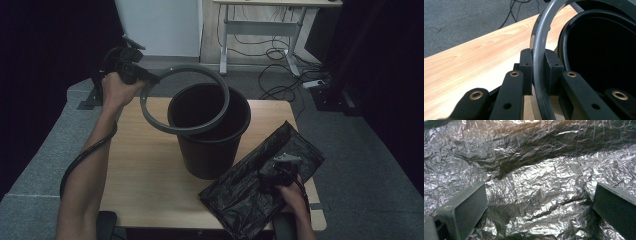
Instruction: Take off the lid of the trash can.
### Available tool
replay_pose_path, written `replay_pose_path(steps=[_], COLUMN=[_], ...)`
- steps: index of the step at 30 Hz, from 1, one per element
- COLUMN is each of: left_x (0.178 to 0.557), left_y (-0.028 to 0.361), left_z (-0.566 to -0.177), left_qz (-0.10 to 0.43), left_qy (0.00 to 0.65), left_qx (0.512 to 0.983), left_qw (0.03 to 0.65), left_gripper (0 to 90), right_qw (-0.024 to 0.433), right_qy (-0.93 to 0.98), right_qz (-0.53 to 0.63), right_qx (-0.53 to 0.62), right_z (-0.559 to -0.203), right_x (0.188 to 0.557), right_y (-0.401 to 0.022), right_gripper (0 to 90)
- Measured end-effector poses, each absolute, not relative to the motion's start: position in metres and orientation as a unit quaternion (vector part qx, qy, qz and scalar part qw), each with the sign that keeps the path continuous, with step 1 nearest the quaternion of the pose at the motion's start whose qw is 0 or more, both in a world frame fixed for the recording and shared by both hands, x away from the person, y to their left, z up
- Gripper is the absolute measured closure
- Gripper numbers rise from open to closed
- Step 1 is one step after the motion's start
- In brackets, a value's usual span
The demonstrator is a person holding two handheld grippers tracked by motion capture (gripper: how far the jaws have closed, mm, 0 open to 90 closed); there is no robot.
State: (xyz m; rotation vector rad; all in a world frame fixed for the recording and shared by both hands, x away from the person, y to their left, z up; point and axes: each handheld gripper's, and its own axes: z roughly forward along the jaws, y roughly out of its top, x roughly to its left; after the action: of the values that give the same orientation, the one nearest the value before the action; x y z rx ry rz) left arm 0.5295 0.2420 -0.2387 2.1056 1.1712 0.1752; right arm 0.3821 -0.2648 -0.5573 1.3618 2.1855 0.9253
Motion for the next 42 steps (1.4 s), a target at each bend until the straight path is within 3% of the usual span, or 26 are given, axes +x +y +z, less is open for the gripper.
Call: replay_pose_path(steps=[42], left_x=[0.506], left_y=[0.337], left_z=[-0.260], left_qz=[0.091], left_qy=[0.523], left_qx=[0.777], left_qw=[0.339], left_gripper=[77.7], right_qw=[0.202], right_qy=[0.782], right_qz=[0.331], right_qx=[0.488], right_z=[-0.557], right_x=[0.382], right_y=[-0.265], right_gripper=[0.0])
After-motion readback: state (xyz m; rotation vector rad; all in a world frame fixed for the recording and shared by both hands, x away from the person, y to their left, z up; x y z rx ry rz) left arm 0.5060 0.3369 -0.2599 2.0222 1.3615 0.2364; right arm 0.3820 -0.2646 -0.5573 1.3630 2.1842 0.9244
